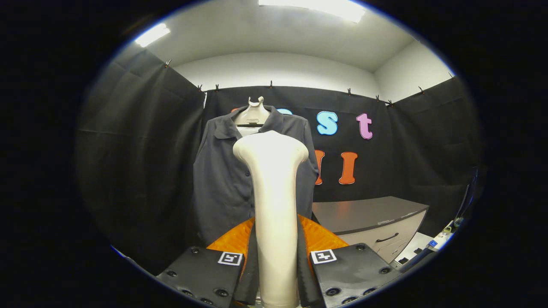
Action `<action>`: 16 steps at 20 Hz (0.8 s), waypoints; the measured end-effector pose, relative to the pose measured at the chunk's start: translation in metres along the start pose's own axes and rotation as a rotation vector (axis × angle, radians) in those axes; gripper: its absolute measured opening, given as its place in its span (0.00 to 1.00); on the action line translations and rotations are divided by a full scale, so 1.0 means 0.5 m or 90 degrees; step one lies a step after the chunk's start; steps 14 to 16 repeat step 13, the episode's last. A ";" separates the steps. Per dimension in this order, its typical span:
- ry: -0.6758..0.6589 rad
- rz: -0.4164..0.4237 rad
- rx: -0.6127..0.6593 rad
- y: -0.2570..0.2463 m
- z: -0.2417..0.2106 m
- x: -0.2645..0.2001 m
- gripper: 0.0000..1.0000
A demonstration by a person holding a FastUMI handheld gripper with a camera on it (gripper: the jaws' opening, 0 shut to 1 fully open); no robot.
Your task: Iron the clothes twice with a garment steamer, once on the left side and once on the right side.
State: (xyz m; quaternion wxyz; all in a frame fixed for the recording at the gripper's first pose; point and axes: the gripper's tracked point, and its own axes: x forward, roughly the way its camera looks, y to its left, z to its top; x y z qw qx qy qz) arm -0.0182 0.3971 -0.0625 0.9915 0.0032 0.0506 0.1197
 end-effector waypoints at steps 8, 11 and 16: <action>0.004 -0.002 -0.006 0.007 -0.010 -0.003 0.44; 0.002 -0.004 -0.005 0.008 -0.013 0.000 0.44; -0.001 -0.003 -0.004 0.011 -0.010 0.006 0.44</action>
